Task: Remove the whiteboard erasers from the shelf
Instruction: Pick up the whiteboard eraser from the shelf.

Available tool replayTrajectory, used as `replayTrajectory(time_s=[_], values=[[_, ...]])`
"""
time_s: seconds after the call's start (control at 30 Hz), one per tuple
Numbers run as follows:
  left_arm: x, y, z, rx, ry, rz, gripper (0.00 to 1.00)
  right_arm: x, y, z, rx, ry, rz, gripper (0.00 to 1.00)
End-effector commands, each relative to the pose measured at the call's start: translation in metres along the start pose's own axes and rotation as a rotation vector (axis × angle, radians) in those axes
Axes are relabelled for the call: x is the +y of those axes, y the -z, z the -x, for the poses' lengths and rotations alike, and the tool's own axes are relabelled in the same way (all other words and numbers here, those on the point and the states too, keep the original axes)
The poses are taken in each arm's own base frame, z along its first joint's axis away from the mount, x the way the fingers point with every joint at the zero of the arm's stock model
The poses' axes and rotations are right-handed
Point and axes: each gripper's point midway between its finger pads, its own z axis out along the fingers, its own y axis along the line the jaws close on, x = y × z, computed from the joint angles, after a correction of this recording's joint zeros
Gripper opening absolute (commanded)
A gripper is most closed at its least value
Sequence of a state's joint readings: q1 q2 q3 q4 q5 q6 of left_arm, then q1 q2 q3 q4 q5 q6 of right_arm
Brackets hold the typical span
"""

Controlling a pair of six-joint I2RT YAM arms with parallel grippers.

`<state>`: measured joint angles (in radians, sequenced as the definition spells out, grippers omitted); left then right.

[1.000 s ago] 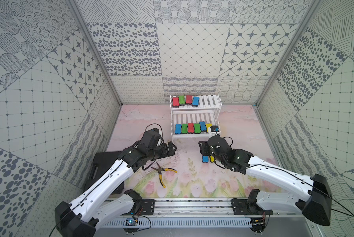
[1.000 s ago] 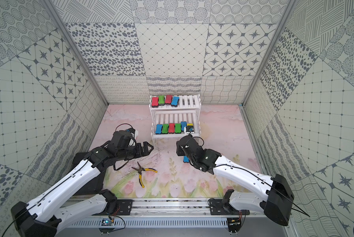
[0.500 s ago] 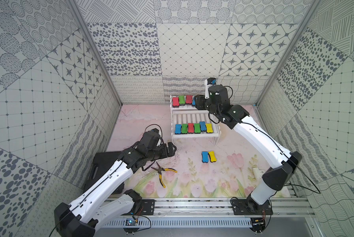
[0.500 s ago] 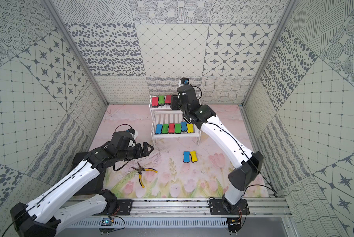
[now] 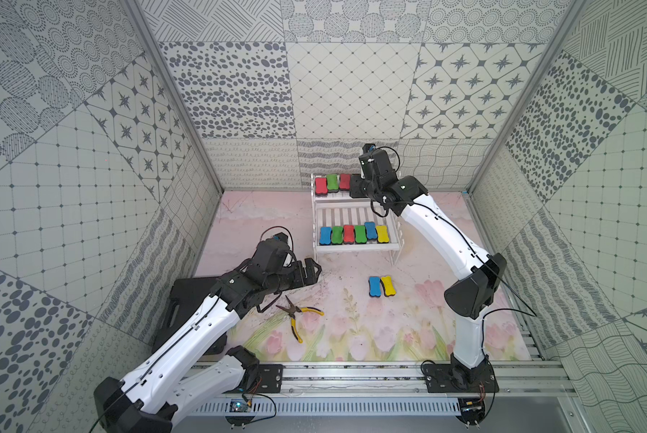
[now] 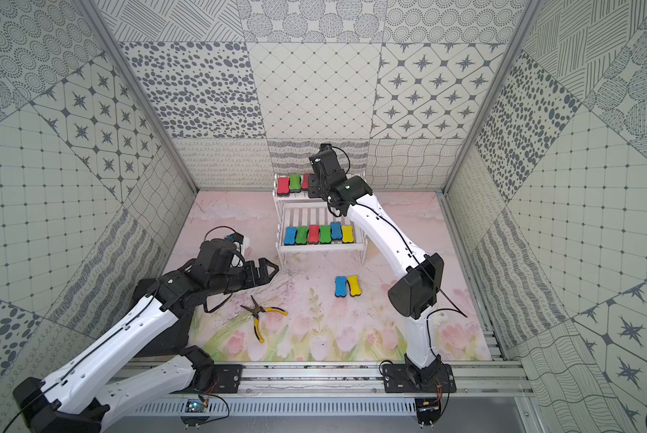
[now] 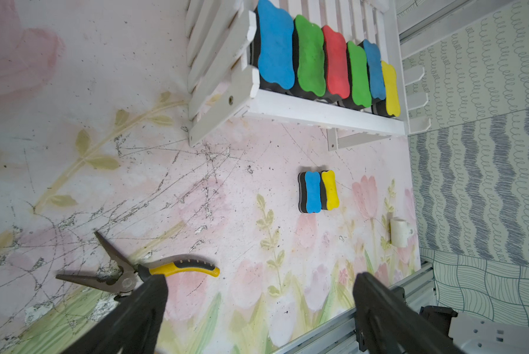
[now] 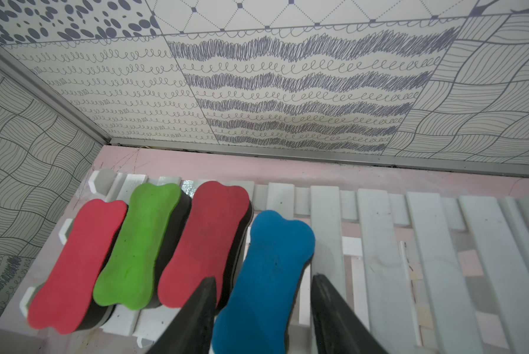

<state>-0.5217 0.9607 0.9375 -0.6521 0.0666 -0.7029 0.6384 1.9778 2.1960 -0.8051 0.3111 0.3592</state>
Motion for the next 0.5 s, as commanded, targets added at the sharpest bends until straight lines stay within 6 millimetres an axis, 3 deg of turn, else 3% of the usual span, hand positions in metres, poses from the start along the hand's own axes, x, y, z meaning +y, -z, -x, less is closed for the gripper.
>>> replayTrajectory(time_s=[0.0, 0.47], values=[[0.005, 0.005, 0.001, -0.003, -0.023, 0.030, 0.99, -0.006, -0.001, 0.007, -0.019, -0.011, -0.021, 0.52], [0.007, 0.004, 0.000, 0.000, -0.025, 0.035, 0.99, -0.034, -0.007, -0.011, 0.038, -0.015, -0.054, 0.46]])
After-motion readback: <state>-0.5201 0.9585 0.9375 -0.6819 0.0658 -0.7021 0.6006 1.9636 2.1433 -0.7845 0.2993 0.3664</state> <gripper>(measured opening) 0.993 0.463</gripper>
